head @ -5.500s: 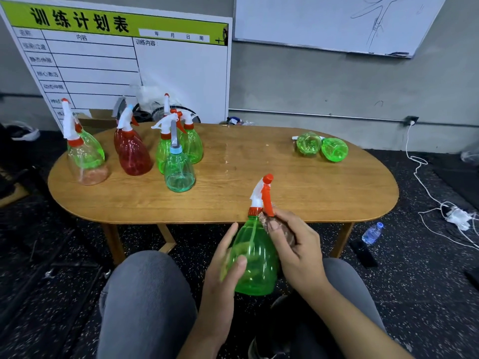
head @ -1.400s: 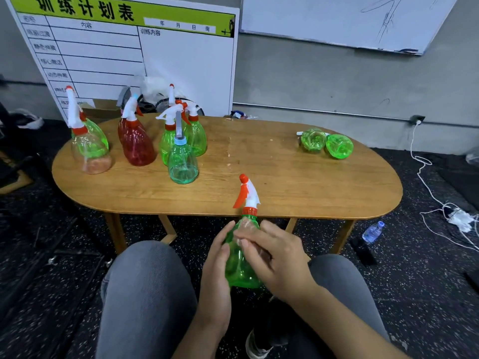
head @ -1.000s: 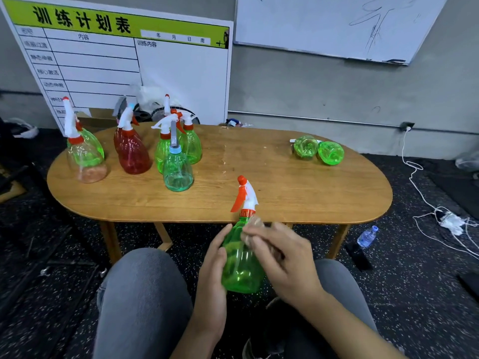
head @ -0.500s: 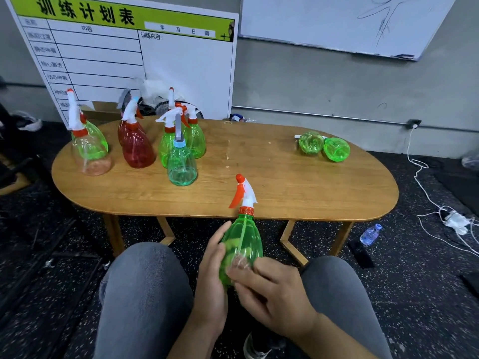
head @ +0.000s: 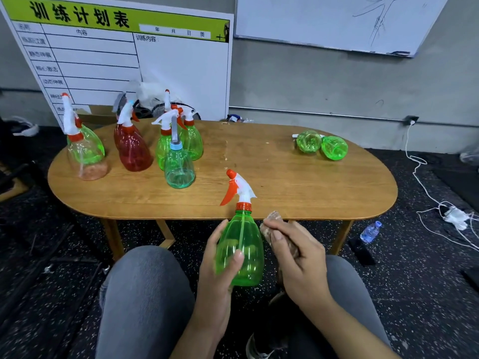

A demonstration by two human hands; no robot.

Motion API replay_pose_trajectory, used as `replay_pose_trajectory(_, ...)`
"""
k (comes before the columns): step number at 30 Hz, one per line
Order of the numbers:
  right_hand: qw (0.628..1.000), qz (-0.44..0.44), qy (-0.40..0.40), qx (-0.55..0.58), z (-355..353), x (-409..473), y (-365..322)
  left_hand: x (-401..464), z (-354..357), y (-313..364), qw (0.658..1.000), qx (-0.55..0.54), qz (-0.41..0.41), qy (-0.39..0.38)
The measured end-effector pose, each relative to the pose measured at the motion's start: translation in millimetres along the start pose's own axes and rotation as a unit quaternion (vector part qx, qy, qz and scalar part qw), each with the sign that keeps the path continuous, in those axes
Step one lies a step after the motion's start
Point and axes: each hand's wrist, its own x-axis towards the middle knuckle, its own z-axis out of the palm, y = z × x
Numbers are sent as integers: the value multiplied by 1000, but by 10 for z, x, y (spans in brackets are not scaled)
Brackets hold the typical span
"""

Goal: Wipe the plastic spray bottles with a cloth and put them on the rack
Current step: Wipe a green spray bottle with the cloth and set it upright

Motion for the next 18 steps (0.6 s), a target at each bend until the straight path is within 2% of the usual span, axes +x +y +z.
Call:
replay_pose_trajectory(7,999,26,16,25,65,218,50,1,12,-28,999,-22,-24,-28)
replay_pose_trajectory(13,999,36,-8,-2,146,269,39,-13,8,-31,998,-2,-39,-54)
replay_pose_trajectory(15,999,18,-24,-45,172,174,26,-13,-24,-48,998,-4,-39,-47)
replay_pose_trajectory(18,993,-53,-53,-97,151,-15,-18,-26,-25,-58,998,-8,-39,-49)
